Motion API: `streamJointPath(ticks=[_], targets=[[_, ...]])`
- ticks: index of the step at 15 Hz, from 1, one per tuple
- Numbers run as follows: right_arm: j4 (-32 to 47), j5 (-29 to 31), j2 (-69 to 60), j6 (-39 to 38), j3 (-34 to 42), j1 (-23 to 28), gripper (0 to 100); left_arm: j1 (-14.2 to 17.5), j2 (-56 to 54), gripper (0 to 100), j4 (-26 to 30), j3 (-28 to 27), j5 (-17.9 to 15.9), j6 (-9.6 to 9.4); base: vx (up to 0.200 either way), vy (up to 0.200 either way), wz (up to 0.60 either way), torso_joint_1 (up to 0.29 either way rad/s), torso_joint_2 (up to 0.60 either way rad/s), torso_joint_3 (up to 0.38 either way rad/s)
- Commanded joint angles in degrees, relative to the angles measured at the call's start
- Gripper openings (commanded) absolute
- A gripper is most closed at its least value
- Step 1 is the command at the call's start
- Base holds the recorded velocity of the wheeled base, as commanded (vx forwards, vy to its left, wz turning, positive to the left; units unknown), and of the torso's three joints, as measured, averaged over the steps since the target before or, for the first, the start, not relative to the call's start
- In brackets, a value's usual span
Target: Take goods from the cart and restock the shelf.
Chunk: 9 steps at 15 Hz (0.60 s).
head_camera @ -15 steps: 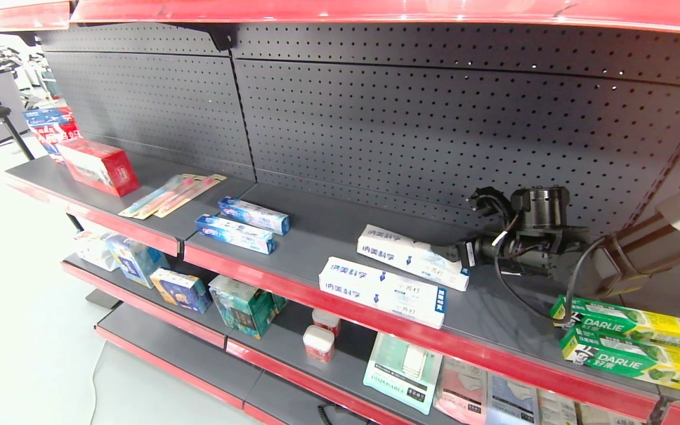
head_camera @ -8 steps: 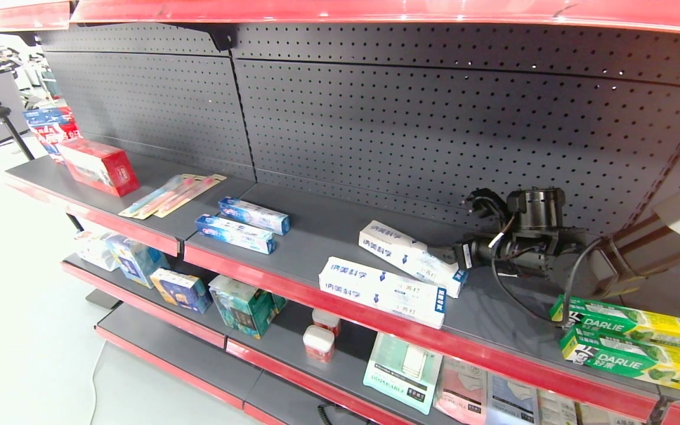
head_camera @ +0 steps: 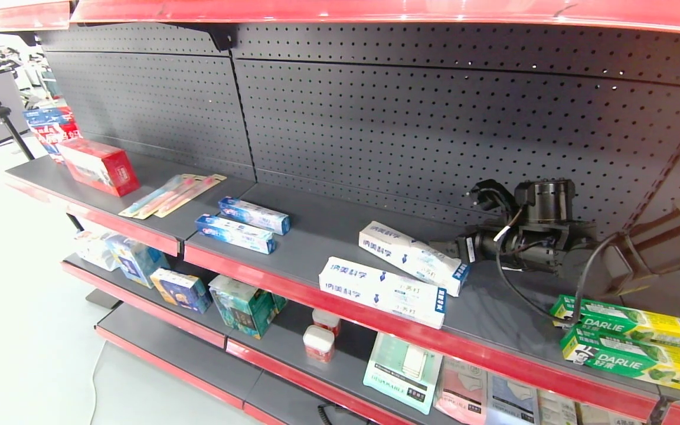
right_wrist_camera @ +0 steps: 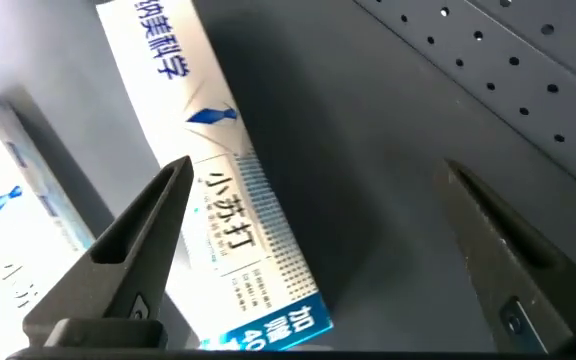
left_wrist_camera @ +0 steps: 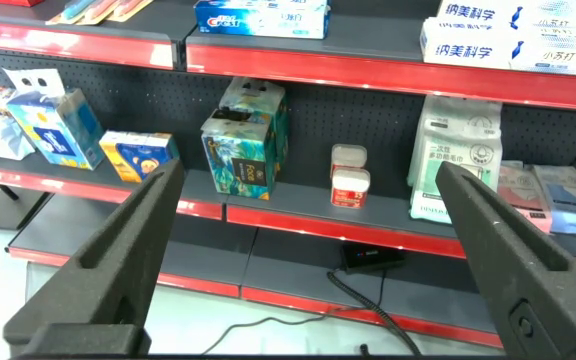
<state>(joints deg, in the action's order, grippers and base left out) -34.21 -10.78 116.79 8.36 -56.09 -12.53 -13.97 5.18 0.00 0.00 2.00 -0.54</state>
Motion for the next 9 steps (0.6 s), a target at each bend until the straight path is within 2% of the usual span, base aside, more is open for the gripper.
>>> streamJointPath(ticks=[1, 9], targets=[[-0.1, 0.0, -0.7, 0.1, 1.0, -0.1, 100, 0.0, 0.1, 100, 0.0, 0.0, 0.0, 0.01, 0.0, 0.0, 0.0, 0.0, 0.0, 0.0], [-0.2, 0.0, 0.0, 0.2, 1.8, 0.1, 100, 0.0, 0.1, 100, 0.0, 0.0, 0.0, 0.01, 0.0, 0.0, 0.0, 0.0, 0.0, 0.0]])
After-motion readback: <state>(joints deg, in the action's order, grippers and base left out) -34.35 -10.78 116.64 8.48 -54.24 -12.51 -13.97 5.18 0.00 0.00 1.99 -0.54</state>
